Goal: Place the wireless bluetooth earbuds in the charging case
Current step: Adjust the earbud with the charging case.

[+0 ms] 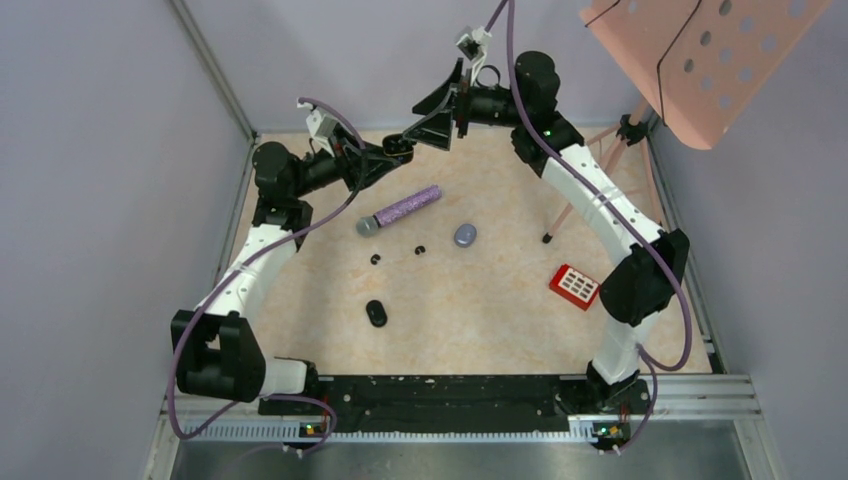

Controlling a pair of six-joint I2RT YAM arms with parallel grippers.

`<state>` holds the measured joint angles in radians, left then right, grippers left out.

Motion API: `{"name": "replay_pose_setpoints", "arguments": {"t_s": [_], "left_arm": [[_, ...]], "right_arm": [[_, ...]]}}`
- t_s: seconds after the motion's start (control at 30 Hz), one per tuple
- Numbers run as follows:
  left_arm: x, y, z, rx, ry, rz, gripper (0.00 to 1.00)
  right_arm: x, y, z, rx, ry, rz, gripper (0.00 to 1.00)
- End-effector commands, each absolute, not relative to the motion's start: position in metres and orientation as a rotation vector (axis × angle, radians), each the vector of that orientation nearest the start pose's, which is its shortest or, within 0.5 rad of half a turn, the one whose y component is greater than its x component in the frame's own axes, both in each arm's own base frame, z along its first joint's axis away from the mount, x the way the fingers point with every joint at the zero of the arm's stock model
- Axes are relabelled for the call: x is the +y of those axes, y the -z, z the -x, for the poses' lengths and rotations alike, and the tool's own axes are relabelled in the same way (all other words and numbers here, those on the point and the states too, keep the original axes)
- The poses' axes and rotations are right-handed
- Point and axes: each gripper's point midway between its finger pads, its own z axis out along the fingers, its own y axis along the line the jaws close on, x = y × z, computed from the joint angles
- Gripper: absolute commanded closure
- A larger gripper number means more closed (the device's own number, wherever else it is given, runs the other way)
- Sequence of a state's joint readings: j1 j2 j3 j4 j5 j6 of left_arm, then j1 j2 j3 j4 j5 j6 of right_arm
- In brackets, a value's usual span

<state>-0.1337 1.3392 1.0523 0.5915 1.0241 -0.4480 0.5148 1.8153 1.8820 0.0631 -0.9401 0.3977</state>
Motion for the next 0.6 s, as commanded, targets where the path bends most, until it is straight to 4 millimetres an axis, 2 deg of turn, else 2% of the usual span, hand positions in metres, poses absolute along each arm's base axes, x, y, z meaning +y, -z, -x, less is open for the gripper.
{"name": "replay_pose_setpoints", "arguments": {"t_s": [0.0, 0.1, 0.23, 0.4, 0.57], "left_arm": [[-0.205, -0.373, -0.345, 1.287, 1.070, -0.723, 1.00], [-0.204, -0.371, -0.348, 1.289, 1.052, -0.721, 1.00], [-0.201, -0.367, -0.352, 1.297, 1.002, -0.719, 1.00], [-0.195, -0.359, -0.360, 1.321, 0.934, -0.692, 1.00], [-0.194, -0.357, -0.361, 1.332, 0.923, -0.684, 1.00]], "right_arm": [[0.355, -0.450, -0.362, 1.442, -1.284, 0.831, 0.01], [0.346, -0.421, -0.382, 1.612, -1.187, 0.728, 0.08], [0.343, -0.394, -0.385, 1.762, -1.186, 0.728, 0.29], [0.350, -0.389, -0.378, 1.802, -1.264, 0.791, 0.31], [0.358, -0.376, -0.383, 1.844, -1.260, 0.772, 0.35]]}}
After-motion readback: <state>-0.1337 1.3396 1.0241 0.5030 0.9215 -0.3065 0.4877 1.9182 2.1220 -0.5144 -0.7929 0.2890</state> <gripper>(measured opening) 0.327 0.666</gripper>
